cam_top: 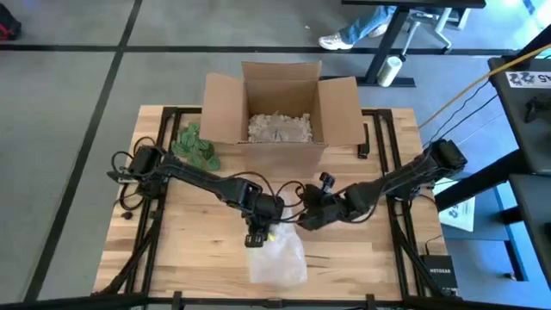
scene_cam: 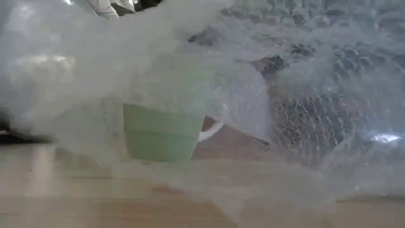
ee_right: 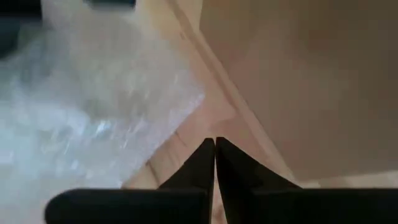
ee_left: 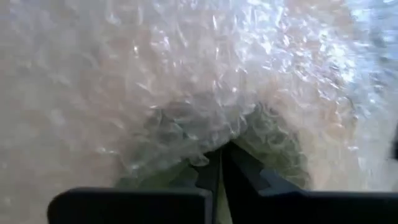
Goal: Wrap mug
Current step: Wrap the green mug in bubble wrap
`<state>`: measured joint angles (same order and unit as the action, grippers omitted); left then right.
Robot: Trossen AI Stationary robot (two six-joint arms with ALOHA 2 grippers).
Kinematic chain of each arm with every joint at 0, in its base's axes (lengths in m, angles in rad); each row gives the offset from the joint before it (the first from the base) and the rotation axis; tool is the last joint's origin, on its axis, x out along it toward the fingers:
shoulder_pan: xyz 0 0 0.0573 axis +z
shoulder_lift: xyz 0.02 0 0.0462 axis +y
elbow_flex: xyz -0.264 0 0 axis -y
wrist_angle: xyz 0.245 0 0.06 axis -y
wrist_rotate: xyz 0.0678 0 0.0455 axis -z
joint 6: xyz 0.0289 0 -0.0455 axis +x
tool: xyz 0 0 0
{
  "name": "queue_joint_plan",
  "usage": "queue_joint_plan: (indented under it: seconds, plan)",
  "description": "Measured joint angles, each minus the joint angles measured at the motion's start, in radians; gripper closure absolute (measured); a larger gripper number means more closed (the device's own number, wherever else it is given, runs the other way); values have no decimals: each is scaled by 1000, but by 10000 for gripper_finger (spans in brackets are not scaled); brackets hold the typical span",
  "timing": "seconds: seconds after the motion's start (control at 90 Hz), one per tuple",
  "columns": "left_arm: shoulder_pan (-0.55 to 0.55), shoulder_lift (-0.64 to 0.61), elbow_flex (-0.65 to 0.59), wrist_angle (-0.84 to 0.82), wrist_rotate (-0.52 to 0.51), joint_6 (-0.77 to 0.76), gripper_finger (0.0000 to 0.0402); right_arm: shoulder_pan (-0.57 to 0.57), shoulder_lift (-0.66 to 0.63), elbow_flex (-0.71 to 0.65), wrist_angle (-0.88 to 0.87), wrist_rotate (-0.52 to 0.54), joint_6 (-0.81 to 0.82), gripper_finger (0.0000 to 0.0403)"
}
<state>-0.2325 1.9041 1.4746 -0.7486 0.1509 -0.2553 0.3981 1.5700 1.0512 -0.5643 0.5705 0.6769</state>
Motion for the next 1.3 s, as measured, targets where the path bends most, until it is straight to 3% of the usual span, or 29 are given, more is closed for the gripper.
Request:
queue_joint_plan:
  seconds: [0.133,0.3,0.544,0.8,0.989,1.144,1.3]
  plan:
    - [3,8,0,-30,-70,-94,401,14,0,0,-38,-7,22,403]
    - [-27,54,-7,-20,-125,-168,401,66,0,0,-51,95,57,403]
    - [-60,96,-6,-25,-159,-240,401,138,0,0,74,99,52,403]
    - [-83,98,-8,-21,-215,-285,401,222,-113,2,137,108,8,403]
    - [-90,98,-9,-20,-218,-299,401,348,-212,2,64,52,122,403]
    - [-91,98,-9,-20,-217,-314,401,454,-212,2,-22,11,286,402]
    - [-91,98,-10,-11,-215,-340,401,486,-175,1,-63,-23,394,379]
